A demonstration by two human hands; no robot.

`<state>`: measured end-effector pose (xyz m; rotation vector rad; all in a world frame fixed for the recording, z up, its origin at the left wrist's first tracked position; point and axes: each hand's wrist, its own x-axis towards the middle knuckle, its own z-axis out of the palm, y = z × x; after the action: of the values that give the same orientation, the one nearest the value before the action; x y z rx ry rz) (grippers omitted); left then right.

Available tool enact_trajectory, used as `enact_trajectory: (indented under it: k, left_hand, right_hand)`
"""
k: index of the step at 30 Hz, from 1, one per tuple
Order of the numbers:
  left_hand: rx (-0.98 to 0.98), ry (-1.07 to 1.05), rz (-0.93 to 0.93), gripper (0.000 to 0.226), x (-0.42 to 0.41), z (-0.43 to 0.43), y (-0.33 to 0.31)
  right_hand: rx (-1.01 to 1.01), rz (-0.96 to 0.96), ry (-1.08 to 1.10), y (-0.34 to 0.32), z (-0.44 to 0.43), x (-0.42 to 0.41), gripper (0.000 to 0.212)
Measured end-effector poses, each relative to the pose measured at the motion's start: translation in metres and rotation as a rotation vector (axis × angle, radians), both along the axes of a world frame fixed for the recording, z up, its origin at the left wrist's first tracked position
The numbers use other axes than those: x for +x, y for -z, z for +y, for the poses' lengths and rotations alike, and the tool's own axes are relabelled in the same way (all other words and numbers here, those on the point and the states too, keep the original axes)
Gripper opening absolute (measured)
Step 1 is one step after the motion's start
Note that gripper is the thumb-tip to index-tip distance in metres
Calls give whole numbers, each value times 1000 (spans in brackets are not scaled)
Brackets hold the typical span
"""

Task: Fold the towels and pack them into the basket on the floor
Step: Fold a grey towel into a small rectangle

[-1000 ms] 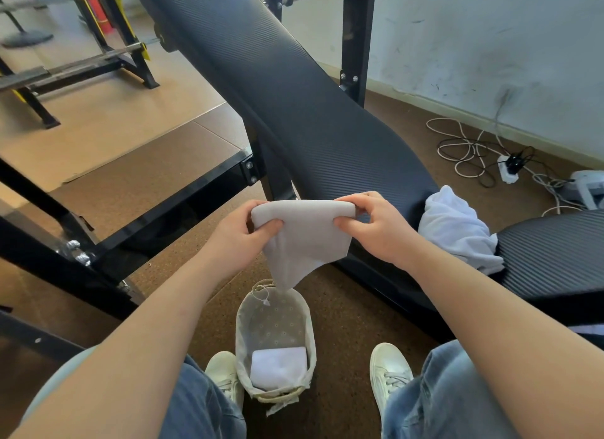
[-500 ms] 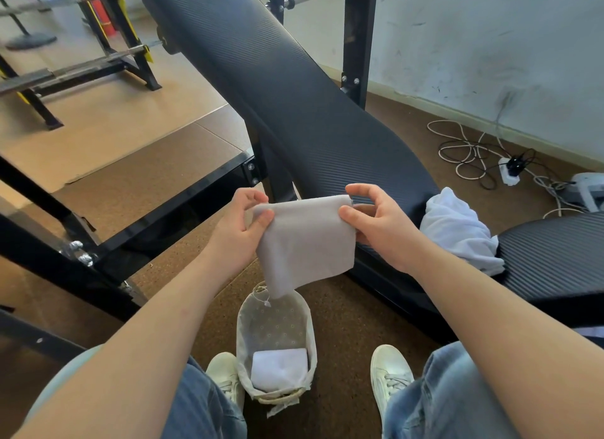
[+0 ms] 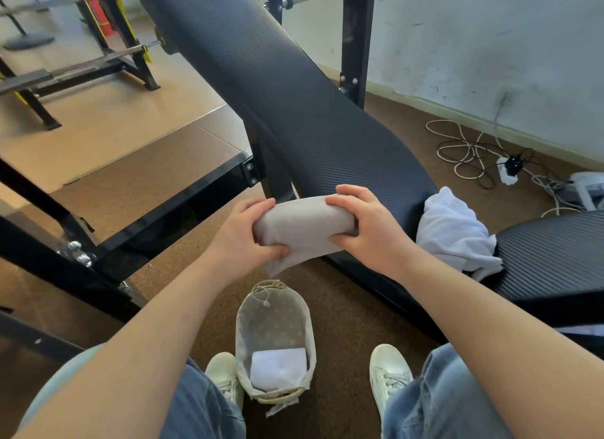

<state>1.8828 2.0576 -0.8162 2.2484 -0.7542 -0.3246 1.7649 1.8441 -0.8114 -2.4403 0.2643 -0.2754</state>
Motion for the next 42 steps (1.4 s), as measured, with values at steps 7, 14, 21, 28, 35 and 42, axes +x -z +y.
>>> enact_trajectory:
  k: [7, 14, 21, 28, 35, 42]
  left_hand:
    - [-34, -20, -96, 67, 1, 5, -1]
    - [-105, -44, -31, 30, 1, 2, -4]
    - [-193, -62, 12, 47, 1, 0, 2]
    - [-248, -35, 9, 25, -1, 2, 2]
    - [-222, -7, 107, 32, -5, 4, 6]
    - [-218, 79, 16, 55, -25, 18, 7]
  right_hand:
    - [84, -14, 24, 1, 0, -1, 45]
    - [371, 68, 43, -1, -5, 1, 29]
    - [573, 8, 54, 2, -5, 2, 49]
    - [521, -37, -32, 5, -9, 2, 51]
    - [374, -4, -22, 7, -8, 0, 15]
    - [297, 253, -86, -11, 7, -9, 48]
